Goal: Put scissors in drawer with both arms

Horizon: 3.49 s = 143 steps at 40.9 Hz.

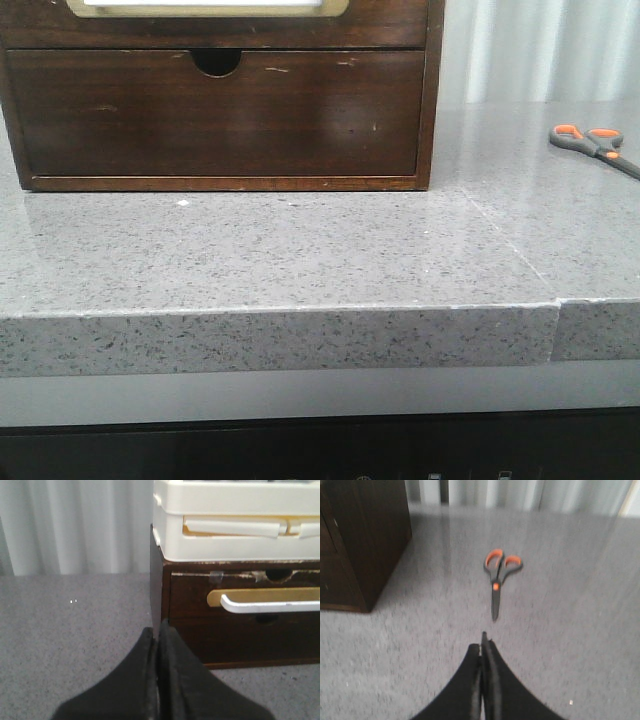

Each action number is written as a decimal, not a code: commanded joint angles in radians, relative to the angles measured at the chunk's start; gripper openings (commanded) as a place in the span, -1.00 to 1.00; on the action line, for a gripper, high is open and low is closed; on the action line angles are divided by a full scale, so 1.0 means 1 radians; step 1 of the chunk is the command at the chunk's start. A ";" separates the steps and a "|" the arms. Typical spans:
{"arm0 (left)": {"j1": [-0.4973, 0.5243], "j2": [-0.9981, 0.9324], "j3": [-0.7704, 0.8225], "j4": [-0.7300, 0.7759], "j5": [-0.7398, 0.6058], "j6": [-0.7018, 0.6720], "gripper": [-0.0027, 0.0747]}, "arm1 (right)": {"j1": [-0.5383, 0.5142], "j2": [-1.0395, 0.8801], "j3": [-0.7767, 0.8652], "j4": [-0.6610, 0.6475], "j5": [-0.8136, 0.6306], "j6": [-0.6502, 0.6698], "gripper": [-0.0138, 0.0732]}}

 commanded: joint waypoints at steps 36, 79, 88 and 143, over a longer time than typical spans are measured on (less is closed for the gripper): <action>-0.007 0.171 0.089 -0.028 -0.030 -0.008 0.43 | -0.001 0.167 -0.010 -0.086 0.023 0.000 0.63; -0.007 0.778 0.073 -1.765 0.037 0.826 0.16 | -0.001 0.167 -0.010 -0.086 0.030 0.000 0.63; -0.007 0.883 0.009 -1.765 0.176 0.840 0.16 | -0.001 0.167 -0.010 -0.086 0.030 0.000 0.63; -0.007 1.053 -0.204 -1.765 0.384 0.794 -0.59 | -0.001 0.167 -0.010 -0.086 0.030 0.000 0.63</action>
